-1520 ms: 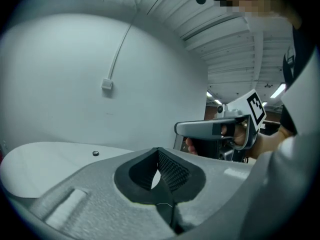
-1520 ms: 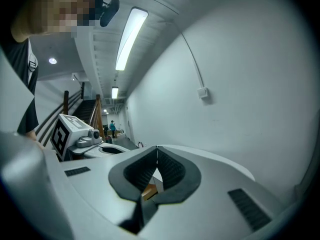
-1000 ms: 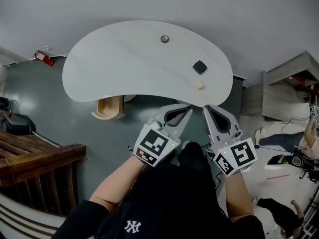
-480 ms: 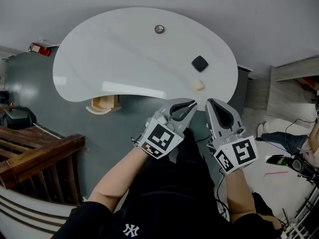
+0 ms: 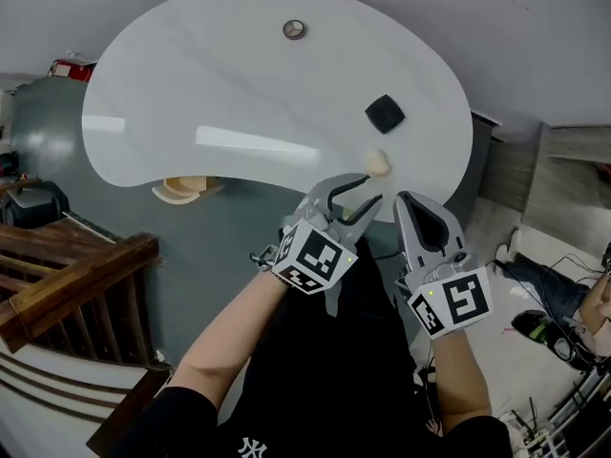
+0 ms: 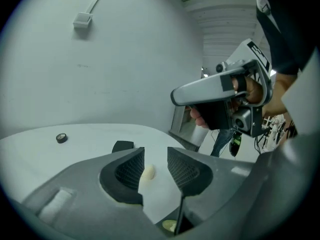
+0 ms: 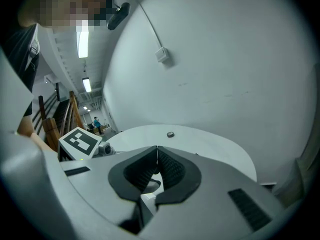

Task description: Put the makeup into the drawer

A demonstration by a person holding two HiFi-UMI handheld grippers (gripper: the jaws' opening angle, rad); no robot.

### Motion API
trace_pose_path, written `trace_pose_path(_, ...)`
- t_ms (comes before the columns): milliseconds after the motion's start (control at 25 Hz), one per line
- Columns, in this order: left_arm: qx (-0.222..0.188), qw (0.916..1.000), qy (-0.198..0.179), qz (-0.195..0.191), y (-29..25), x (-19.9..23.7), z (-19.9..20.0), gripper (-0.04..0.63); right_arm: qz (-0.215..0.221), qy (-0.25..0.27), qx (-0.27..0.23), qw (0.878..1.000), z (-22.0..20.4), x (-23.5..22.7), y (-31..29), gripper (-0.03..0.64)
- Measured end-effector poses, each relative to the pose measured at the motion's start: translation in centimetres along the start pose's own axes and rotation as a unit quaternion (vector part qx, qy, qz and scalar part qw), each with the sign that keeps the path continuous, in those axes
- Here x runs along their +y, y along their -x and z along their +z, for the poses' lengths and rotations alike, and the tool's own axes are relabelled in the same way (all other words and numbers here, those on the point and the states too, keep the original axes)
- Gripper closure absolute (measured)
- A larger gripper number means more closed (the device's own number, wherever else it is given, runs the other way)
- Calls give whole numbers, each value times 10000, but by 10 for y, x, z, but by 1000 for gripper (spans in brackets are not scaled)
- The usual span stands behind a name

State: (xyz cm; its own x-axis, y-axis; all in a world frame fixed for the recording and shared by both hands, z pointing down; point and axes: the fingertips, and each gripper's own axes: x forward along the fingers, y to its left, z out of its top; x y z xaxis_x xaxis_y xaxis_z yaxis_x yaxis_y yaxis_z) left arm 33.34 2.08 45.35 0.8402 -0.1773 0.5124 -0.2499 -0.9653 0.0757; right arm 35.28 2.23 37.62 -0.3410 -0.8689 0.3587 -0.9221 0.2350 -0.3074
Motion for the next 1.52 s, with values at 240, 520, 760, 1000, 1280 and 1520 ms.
trace_pose_path(240, 296, 9993, -212, 4, -35, 13, -27, 409, 122, -147, 162, 9997, -28, -19, -15, 601)
trace_pose_path(520, 544, 9976, -421, 24, -64, 23, -44, 360, 191, -308, 263, 9990, -44, -35, -22, 601)
trace_pose_path(760, 717, 9960, -523, -36, -80, 25, -52, 333, 231, -356, 285, 9987, -48, -42, -24, 601)
trace_pose_path(1000, 885, 9944, -563, -86, -92, 28, -61, 330, 231, -403, 321, 9984, -52, -50, -24, 601)
trace_pose_path(1280, 1046, 9928, -593, -7, -101, 32, -69, 331, 214, -442, 398, 9980, -55, -57, -27, 601)
trace_pose_path(1520, 980, 9937, -532, 90, -99, 34, -67, 360, 238, -435, 409, 9979, -51, -57, -29, 601)
